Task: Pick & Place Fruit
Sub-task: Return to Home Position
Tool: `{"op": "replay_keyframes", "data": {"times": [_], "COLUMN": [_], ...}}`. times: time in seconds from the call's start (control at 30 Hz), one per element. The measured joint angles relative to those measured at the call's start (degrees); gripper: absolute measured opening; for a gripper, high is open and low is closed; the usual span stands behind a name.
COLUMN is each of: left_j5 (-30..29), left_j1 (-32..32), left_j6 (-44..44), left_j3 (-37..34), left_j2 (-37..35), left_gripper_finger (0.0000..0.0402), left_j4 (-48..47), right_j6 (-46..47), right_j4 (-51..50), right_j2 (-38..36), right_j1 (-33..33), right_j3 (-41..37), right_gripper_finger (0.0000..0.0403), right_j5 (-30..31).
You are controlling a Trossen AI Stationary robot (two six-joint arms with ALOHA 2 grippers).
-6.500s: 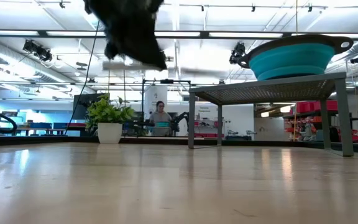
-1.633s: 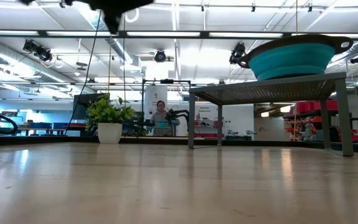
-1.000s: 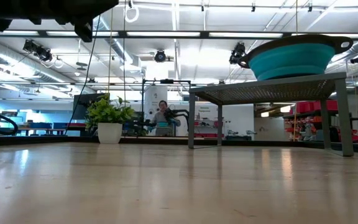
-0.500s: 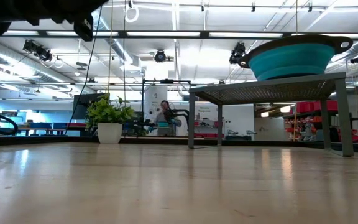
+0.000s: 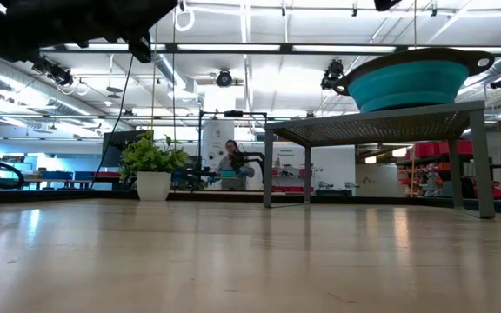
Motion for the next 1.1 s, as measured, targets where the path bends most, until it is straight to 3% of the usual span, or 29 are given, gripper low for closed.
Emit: {"op": "replay_keyframes", "data": {"times": [0.23,0.43,0.6,0.8,1.0,1.1], "left_j5": [1.2,0.6,0.6,1.1,2.9,1.6], "left_j1": [0.6,0.5,0.4,0.4,0.4,0.8], "left_j6": [0.5,-0.2,-0.2,2.0,2.2,1.6], "left_j3": [0.0,0.1,0.1,0.1,-1.4,-4.9], "left_j2": [-4.3,-13.3,-17.1,-16.8,-14.5,-14.3], "left_gripper_finger": [0.0009,0.0011,0.0005,0.0012,0.0005,0.0008], "left_j4": [-4.6,-15.6,-22.0,-22.3,-19.1,-13.9], "right_j6": [0.6,4.5,8.0,5.5,3.1,3.5], "right_j4": [-5.2,-11.5,-12.8,-8.3,6.9,9.9], "right_j2": [-5.3,-11.2,-13.0,-15.2,-16.5,-16.4], "right_j1": [0.4,7.4,12.9,15.8,11.4,10.2], "right_j3": [0.0,-0.3,-5.0,-11.4,-19.2,-22.7], "right_gripper_finger": [0.0003,0.0003,0.0003,0.0003,0.0003,0.0003], "right_j5": [0.0,7.2,10.8,13.5,-0.1,-1.8]}}
